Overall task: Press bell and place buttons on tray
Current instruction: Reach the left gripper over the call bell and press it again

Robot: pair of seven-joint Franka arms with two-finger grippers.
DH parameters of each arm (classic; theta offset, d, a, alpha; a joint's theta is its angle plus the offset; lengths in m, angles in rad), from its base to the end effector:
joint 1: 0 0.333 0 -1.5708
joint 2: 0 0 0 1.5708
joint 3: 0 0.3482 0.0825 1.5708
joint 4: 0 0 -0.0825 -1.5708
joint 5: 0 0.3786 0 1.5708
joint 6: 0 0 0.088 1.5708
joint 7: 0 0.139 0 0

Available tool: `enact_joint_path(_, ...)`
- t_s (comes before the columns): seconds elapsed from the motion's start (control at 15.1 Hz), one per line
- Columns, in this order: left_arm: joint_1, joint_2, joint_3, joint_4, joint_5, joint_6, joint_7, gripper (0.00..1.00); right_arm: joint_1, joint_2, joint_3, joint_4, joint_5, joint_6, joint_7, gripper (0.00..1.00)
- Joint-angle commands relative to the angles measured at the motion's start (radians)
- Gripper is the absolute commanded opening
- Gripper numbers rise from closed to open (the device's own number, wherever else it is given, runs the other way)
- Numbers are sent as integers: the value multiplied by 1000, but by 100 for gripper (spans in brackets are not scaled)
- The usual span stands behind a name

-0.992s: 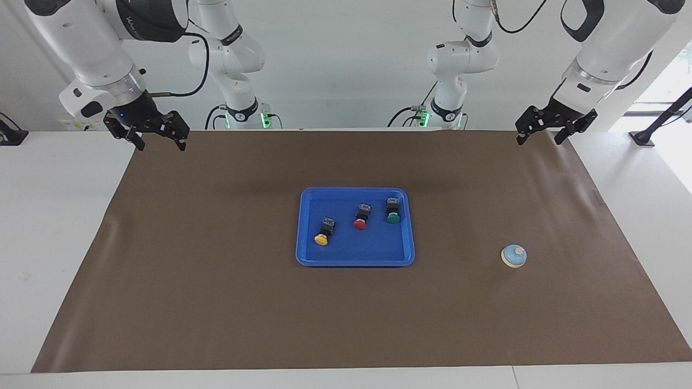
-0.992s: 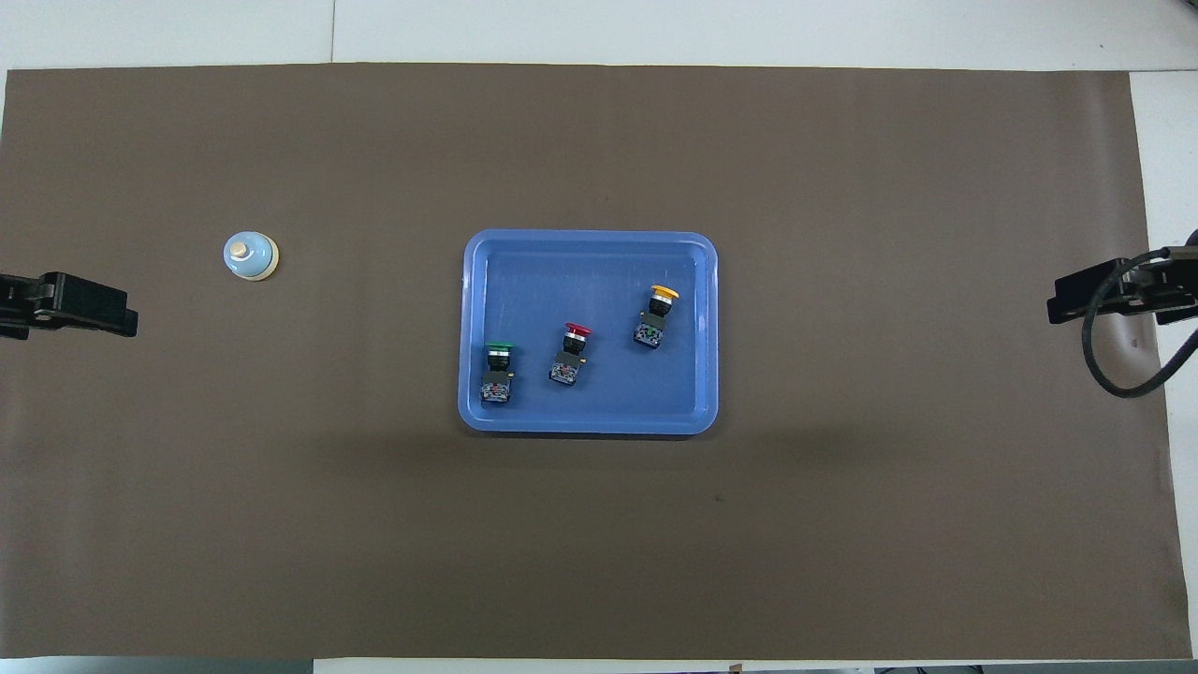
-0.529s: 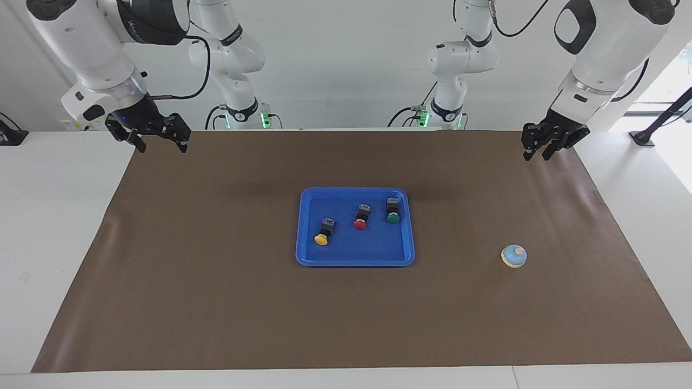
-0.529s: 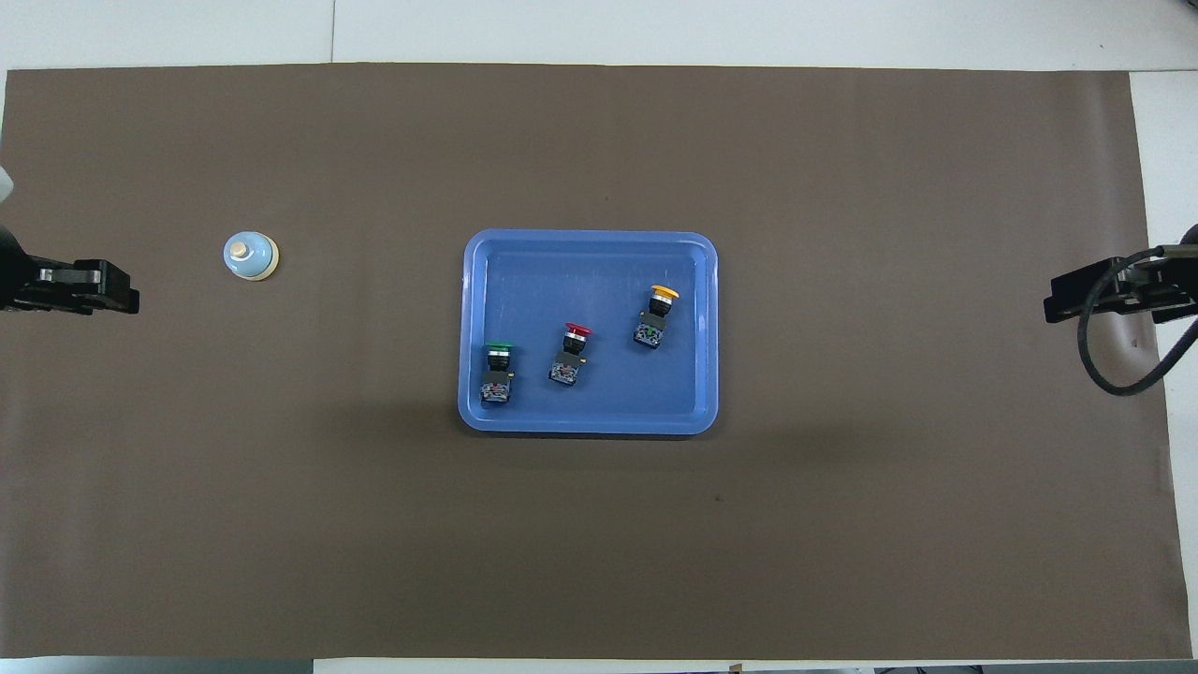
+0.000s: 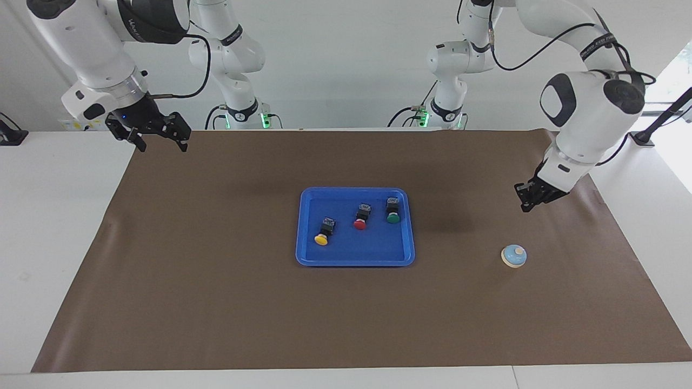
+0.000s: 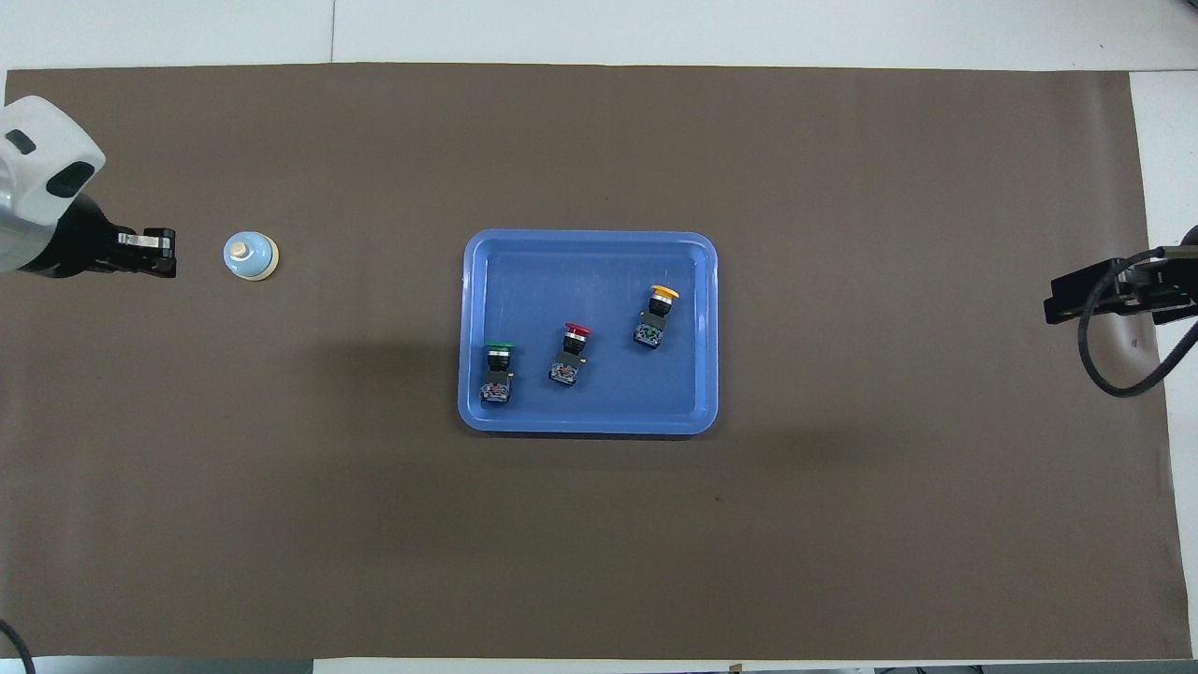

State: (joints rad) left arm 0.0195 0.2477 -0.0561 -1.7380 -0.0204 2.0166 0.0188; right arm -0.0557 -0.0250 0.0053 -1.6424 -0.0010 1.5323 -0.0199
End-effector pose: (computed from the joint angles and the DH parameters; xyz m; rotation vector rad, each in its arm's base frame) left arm 0.6369 -0.0226 0.4373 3.1079 -0.0699 0.0481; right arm 0.5310 -0.0269 0.6019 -3.1365 0.0478 0.1335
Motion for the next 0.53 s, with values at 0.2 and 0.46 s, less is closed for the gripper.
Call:
enact_joint_path(0.2,3,53,5,-32,17,114,-2,0,-13,-15,12,-11,-10,-4,-18,100)
enact_joint_path(0.46,7,90,7,-35,19,160,0,0,-12,-15,12,-11,-10,-4,-18,100)
